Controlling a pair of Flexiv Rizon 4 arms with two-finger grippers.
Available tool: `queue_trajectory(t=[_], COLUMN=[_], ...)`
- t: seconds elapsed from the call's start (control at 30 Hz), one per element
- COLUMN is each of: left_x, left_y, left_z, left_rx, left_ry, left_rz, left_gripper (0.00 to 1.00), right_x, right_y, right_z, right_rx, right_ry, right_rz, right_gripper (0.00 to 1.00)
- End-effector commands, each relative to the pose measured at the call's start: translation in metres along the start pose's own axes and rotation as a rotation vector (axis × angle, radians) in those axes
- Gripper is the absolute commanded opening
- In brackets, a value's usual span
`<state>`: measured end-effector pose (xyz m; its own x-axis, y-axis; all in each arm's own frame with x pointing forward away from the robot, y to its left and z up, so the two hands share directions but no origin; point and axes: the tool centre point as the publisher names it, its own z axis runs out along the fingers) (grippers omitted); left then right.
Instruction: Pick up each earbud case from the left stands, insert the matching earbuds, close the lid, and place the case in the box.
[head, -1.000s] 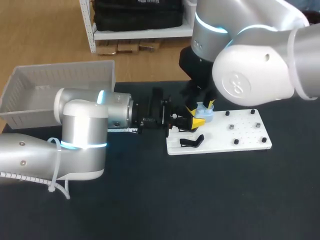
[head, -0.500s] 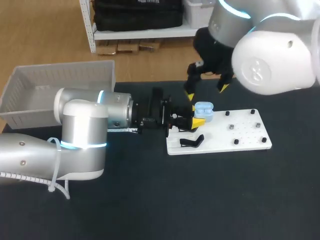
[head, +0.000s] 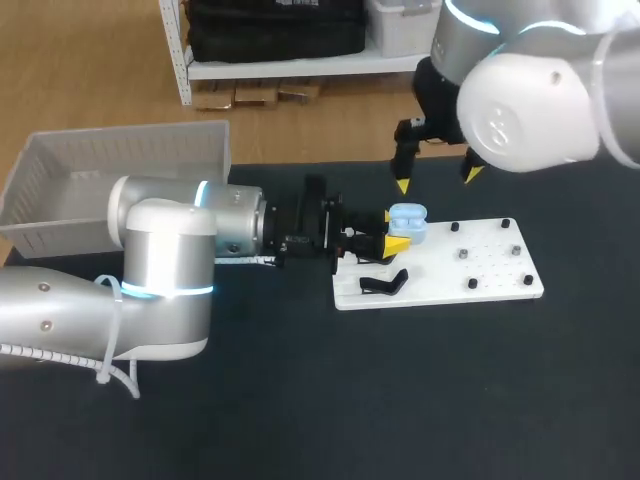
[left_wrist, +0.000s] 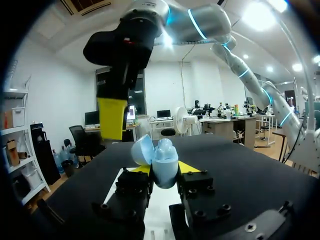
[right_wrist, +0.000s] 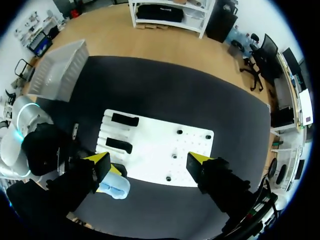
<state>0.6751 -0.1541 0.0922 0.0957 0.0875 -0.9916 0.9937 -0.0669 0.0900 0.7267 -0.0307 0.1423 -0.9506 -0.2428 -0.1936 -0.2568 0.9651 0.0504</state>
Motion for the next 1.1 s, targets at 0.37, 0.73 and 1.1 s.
queue_trajectory(t=[0.37,0.73,1.1], left_x=[0.001,0.001,-0.019], left_y=[-0.001,-0.001,-0.008], left_z=[0.0,0.0,-0.067], left_rx=[-0.005,-0.005,-0.146], left_ry=[-0.003,-0.003,0.126], left_rz=[0.003,0.003,-0.026], left_gripper=[0.0,0.0,0.0], right_x=[0.031,0.031,0.032], right_y=[0.001,-0.005,-0.028], right_z=[0.001,-0.025,-0.071], right_rx=[-0.014,-0.049,-0.212], right_ry=[0.091,-0.019,-0.099], right_rz=[-0.023,0.004,0.101], right_gripper=[1.0,1.0,1.0])
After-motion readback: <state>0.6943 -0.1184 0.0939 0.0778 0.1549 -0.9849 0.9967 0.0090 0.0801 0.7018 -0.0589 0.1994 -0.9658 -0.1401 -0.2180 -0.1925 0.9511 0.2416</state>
